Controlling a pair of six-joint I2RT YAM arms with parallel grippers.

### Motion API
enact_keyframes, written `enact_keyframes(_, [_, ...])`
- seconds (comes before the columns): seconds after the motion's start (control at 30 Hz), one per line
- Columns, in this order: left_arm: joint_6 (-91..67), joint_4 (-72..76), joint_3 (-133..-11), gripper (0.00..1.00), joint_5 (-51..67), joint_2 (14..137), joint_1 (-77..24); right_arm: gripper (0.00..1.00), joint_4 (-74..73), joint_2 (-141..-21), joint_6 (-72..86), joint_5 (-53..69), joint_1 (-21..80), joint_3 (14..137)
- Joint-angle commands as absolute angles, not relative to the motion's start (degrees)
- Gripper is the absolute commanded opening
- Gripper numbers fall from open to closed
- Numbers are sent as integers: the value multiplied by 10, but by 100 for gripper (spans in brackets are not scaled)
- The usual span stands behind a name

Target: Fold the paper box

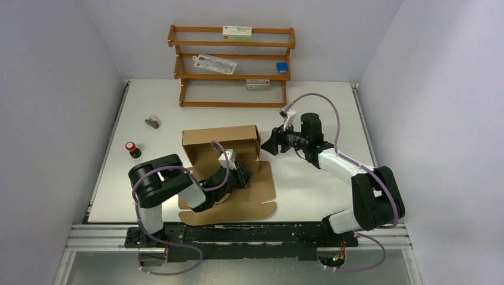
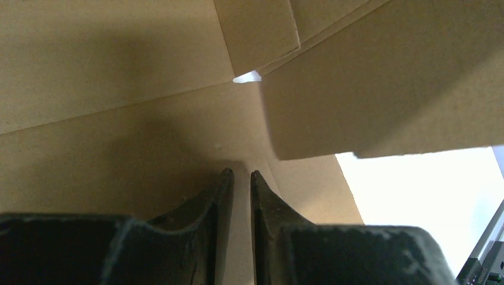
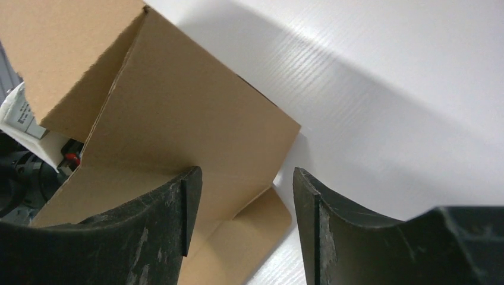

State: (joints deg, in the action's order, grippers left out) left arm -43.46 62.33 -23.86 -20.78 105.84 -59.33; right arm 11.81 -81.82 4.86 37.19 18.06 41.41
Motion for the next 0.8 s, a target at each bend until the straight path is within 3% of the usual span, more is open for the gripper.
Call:
enact_keyframes(0.0, [-428, 574, -231, 24, -201, 1060, -598, 63, 159, -825, 51, 385, 204, 403])
enact_keyframes(0.43, [-424, 576, -233, 24, -195, 1063, -597, 75, 416, -866, 72, 376, 245, 309])
enact_keyframes(0.77, [-424, 580, -236, 24, -184, 1073, -597, 68, 555, -934, 80, 344, 258, 293])
